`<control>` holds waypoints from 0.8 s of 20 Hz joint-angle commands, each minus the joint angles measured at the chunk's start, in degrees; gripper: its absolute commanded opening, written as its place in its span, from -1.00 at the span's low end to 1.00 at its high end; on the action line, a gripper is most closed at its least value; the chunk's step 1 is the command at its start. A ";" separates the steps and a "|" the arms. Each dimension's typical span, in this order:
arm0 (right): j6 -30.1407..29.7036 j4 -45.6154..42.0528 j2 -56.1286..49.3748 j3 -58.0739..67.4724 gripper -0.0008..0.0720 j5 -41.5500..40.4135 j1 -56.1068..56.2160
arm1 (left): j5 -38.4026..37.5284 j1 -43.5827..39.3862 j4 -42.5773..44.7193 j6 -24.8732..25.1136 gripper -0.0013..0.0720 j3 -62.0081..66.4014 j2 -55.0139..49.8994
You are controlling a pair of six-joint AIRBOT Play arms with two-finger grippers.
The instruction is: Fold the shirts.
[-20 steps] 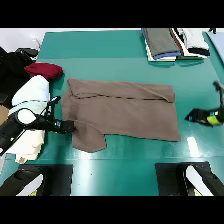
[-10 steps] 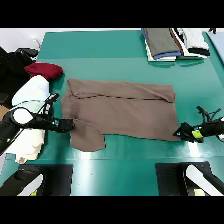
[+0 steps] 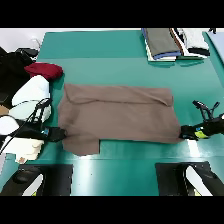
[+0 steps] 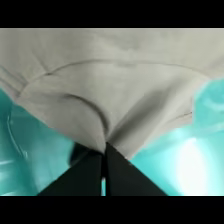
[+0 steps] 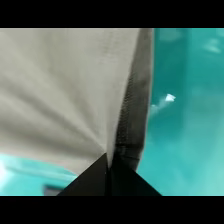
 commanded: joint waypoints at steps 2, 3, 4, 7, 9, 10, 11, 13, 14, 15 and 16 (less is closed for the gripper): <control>1.16 -5.64 8.83 0.52 -0.93 4.85 0.63 | -7.32 0.00 -1.62 -2.27 -0.91 0.57 5.79; 1.51 -5.49 8.94 1.31 -0.93 4.02 0.63 | -5.22 0.00 -0.76 -1.77 -0.91 1.33 5.16; 2.03 -5.46 8.02 2.64 -0.93 3.19 0.63 | -2.36 0.00 0.37 -1.73 -0.91 2.43 4.24; 2.16 -2.36 0.79 9.46 -0.93 -0.98 0.96 | 6.16 0.00 3.41 1.05 -0.91 7.74 -2.25; 2.19 -1.18 -5.51 14.27 -0.94 -4.72 3.76 | 11.58 0.00 4.57 2.69 -0.91 11.93 -8.76; 2.27 -0.96 -9.14 17.07 -0.93 -6.71 5.97 | 14.47 0.00 5.73 2.69 -0.91 14.47 -12.50; 2.69 -1.01 -12.70 19.85 -0.93 -8.15 8.07 | 17.00 0.02 6.99 2.69 -0.91 17.53 -16.63; 4.13 -0.96 -19.91 26.14 -0.93 -10.29 11.26 | 18.75 0.85 7.87 2.71 -0.91 23.47 -24.55; 4.70 -0.94 -23.63 29.62 -0.93 -10.88 12.44 | 19.08 1.53 7.91 2.69 -0.91 25.92 -28.04; 5.01 -0.92 -26.88 32.72 -0.93 -11.26 13.44 | 19.52 2.10 8.15 2.73 -0.91 28.09 -31.43; 5.03 -0.92 -30.23 35.89 -0.93 -11.21 14.36 | 20.48 2.45 8.00 2.71 -0.91 29.44 -34.16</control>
